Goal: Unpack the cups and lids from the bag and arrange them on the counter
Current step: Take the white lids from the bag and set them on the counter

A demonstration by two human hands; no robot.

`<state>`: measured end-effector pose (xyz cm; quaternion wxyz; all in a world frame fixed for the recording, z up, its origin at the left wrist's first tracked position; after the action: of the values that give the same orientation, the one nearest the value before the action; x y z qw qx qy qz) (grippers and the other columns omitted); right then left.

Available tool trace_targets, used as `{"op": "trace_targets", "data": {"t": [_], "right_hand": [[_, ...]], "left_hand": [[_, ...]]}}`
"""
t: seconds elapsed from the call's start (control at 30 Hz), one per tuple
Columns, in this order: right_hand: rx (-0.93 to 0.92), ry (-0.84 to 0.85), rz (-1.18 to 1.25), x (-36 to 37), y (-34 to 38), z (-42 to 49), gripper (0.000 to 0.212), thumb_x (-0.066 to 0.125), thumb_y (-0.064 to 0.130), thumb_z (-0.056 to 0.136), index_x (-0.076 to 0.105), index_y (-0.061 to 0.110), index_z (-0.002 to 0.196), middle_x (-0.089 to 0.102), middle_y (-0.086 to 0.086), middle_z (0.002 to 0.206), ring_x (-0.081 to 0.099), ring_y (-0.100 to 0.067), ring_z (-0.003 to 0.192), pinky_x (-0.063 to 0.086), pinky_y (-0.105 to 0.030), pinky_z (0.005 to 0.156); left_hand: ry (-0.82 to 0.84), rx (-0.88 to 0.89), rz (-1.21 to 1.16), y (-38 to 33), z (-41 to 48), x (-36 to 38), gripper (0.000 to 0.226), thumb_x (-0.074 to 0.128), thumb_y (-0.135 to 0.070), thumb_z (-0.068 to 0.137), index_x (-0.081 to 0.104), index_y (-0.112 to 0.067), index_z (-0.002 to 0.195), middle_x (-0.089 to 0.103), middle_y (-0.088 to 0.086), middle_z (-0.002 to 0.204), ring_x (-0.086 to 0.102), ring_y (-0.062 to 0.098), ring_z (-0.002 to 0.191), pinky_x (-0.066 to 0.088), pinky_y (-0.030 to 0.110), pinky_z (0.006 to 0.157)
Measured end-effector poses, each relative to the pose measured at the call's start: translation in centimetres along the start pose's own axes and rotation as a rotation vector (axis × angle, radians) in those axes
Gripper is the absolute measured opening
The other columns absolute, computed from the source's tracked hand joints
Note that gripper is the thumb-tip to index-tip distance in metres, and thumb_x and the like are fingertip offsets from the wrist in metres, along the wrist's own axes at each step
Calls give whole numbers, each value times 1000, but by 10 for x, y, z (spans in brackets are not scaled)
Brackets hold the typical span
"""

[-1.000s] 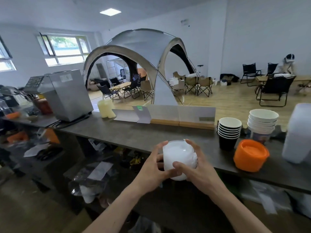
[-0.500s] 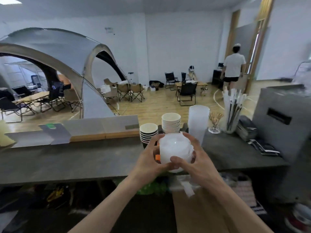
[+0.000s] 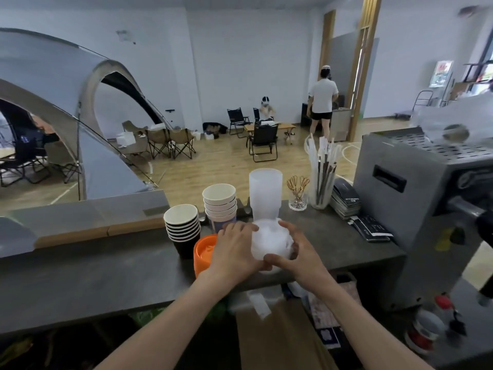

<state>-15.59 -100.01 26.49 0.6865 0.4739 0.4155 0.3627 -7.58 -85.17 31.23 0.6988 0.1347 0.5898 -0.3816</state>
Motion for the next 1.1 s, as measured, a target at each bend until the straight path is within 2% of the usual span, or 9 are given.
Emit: {"op": "trace_targets", "data": {"t": [0.17,0.27,0.43,0.63,0.7,0.77,0.87,1.0,1.1], "right_hand": [[17,39,-55,4,-34,8,77,88,30,71,45,37,135,51,9,137,52,-12,123,46,-3,82],[15,59,-73,4,-40,13,81,86,34,73,43,34,142,50,15,137,51,-6,122,43,0,83],[-4,94,-106,2,-41,18,84,86,40,72,38,46,141,47,22,132,50,-7,121,45,-8,86],[-41,99,-102,-11,-31,17,96,87,48,67,32,51,145,49,15,139,50,-7,125,47,-31,101],[-26,54,-51,-22,-19,16,87,82,55,69,37,50,143,51,16,137,52,-6,124,49,-37,100],[-56,-51,-40,-34,-1,19,68,78,54,75,51,39,136,58,15,130,56,-3,118,52,-40,98],[-162,-215,-9,-45,36,25,28,73,30,87,66,25,114,70,13,106,66,2,96,58,-33,88],[-300,-198,40,-27,81,31,19,69,17,89,66,27,105,74,6,96,71,-8,93,59,-24,82],[-361,-149,52,1,103,35,19,68,11,90,66,22,106,75,7,95,72,-8,92,57,-19,77]], "left_hand": [[82,-18,174,9,5,19,76,70,-59,74,47,-29,140,51,-6,141,39,17,132,28,37,110],[99,-31,201,12,6,21,74,70,-59,76,47,-31,141,52,-6,142,38,18,133,27,39,112],[84,-37,167,13,5,19,72,72,-55,76,49,-34,141,44,-6,146,31,18,138,24,39,114],[28,-30,52,14,1,4,73,76,-53,73,50,-35,138,46,-11,143,33,13,135,28,35,112],[-17,-34,-21,16,-3,-9,67,77,-52,73,53,-35,134,52,-13,136,43,9,127,35,31,108],[-78,-31,-114,19,-4,-28,60,78,-47,76,56,-34,130,61,-13,122,56,5,109,48,30,99],[-212,-29,-177,28,-1,-65,53,79,-37,78,59,-30,126,65,-16,103,64,-1,83,57,30,80],[-313,-66,-81,56,8,-114,50,78,-37,80,59,-28,125,65,-15,100,64,-1,82,58,31,76],[-279,-135,-38,83,14,-138,47,80,-37,77,63,-25,120,66,-11,101,64,6,87,55,32,80]]}}
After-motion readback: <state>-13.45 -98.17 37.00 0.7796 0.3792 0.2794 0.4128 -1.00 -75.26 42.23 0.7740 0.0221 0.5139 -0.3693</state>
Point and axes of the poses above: each hand's wrist, its own z-axis towards the middle knuckle, its own x-axis out of the palm, y = z × x, the point moved 3 cm from there along z, towards the middle knuckle
